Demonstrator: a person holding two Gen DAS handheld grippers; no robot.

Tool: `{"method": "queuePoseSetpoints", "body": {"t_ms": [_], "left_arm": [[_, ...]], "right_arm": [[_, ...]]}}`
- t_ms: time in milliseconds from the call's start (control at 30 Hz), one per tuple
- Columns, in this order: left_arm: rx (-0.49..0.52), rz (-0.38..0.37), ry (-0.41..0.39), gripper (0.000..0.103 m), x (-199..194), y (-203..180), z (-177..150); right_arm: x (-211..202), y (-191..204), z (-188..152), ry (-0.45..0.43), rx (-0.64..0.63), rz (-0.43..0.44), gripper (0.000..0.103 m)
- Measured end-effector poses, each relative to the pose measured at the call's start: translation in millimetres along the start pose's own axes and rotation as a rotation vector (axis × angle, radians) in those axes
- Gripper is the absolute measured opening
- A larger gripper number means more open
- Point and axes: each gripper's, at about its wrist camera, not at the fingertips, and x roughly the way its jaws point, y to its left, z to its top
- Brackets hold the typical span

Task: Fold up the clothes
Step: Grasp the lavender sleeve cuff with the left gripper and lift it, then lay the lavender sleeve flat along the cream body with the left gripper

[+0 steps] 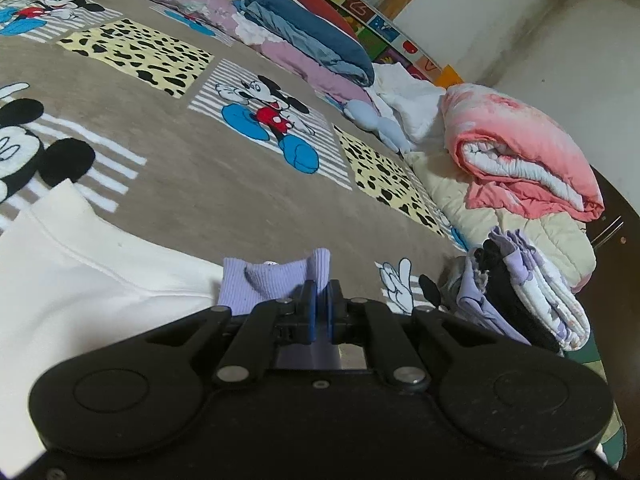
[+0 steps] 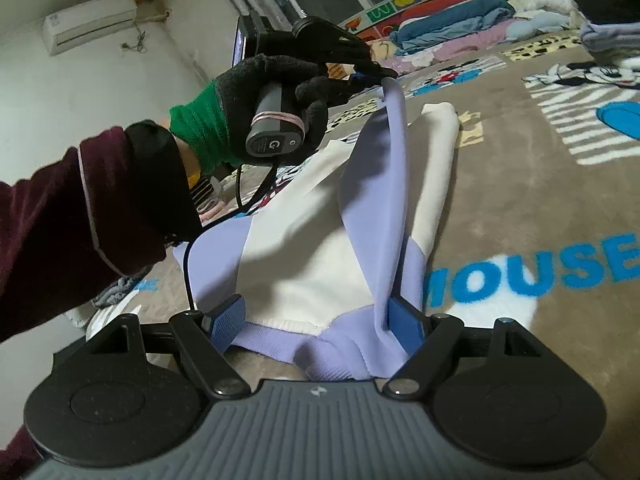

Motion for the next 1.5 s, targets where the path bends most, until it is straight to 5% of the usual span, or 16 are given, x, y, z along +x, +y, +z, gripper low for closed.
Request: {"method": "queuePoseSetpoints", "body": {"t_ms": [600, 733, 867, 1167, 1333, 1500], "left_arm": [[0.201, 0.159, 0.049, 0.002, 51.0, -19.9, -20.7], [0.236, 0.144, 0.007, 0.023, 45.3, -25.6, -21.4], [0.282, 0.108, -0.031, 0.023, 30.8, -26.6, -20.4], [0.601, 0.137, 0.129, 0.022, 51.2, -44.3, -46.1], [0.622, 0.175, 0.189, 0.021, 72.6, -42.2, -49.1], [0.595, 0.131, 0.143, 0.021, 47.2, -37.4, -38.8]], "right_arm": [[-11.0, 1.4, -3.4, 0.017, 0.072, 0.029, 0.078], [-12.6, 1.1, -3.2, 0.017, 0.075, 0.03, 0.078], [-14.3, 1.0, -2.8, 0.016, 0.077, 0.032, 0.078], [-11.1, -2.4, 2.8, 0.011, 0.076, 0.022, 0.078], [-6.0, -3.1, 3.3, 0.023, 0.064, 0.02, 0.079], [-6.8, -3.7, 2.9, 0.019, 0.06, 0.015, 0.078]]}}
